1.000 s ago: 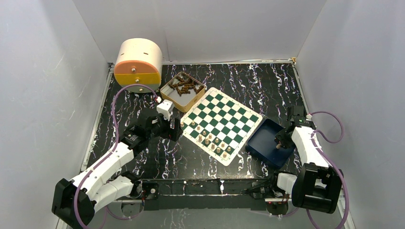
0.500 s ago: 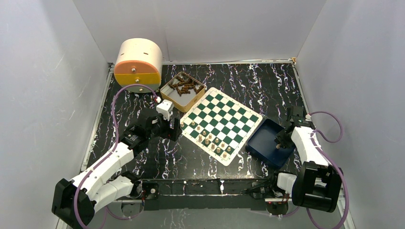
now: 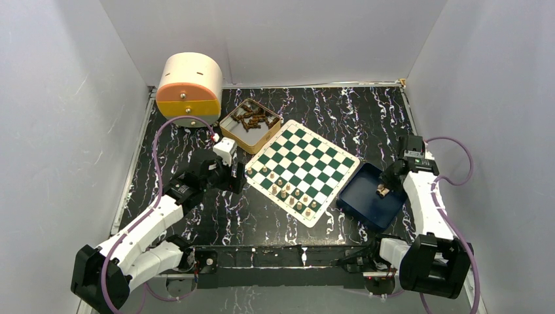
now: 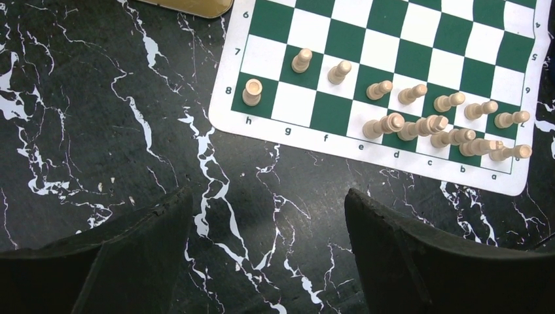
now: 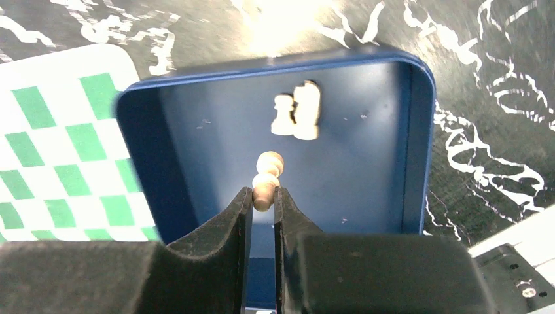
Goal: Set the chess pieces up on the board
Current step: Pick up the chess piece from the storage box, then place the chess piece on the chessboard.
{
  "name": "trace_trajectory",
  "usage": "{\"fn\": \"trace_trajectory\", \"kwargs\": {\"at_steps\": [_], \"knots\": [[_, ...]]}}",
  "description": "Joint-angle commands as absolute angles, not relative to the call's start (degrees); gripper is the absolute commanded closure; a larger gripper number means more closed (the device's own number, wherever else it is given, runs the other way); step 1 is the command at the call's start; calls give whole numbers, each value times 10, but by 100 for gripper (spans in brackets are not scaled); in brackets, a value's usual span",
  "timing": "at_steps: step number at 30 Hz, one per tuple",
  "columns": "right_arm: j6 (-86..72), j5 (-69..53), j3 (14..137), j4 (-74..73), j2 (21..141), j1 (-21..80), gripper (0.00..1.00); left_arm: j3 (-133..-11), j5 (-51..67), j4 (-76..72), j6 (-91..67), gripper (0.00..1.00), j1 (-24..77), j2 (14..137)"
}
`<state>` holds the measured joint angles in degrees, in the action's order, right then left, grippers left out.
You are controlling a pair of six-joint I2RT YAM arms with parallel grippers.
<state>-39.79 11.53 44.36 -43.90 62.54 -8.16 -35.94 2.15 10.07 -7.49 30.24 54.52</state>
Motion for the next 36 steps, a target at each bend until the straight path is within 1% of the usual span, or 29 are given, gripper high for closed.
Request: {"fn": "trace_trajectory", "kwargs": {"at_steps": [1, 4, 8, 11, 17, 24, 25, 26, 29, 36], "knots": [[-361, 95, 518, -461, 606, -70, 88, -379, 9, 108, -71, 18, 306, 531], [-352, 89, 556, -480, 610, -52, 88, -380, 9, 110, -72, 19, 306, 532], [-351, 87, 613, -495, 616, -4, 88, -379, 8, 113, -75, 19, 306, 526], [-356, 82, 644, -493, 626, 59, 88, -377, 8, 115, -85, 19, 306, 514], [-392, 92, 690, -487, 681, 185, 88, -376, -20, 132, -91, 19, 306, 473], [-419, 142, 758, -470, 775, 345, 88, -378, -80, 167, -70, 19, 306, 420], [-419, 147, 779, -474, 794, 373, 88, -378, -89, 169, -68, 18, 306, 412], [-418, 153, 795, -477, 814, 394, 88, -377, -97, 170, -66, 15, 306, 403], [-417, 179, 841, -486, 879, 451, 88, -372, -120, 170, -64, 14, 306, 380], [-412, 148, 896, -460, 975, 510, 87, -375, -176, 173, -56, 13, 306, 363]]}}
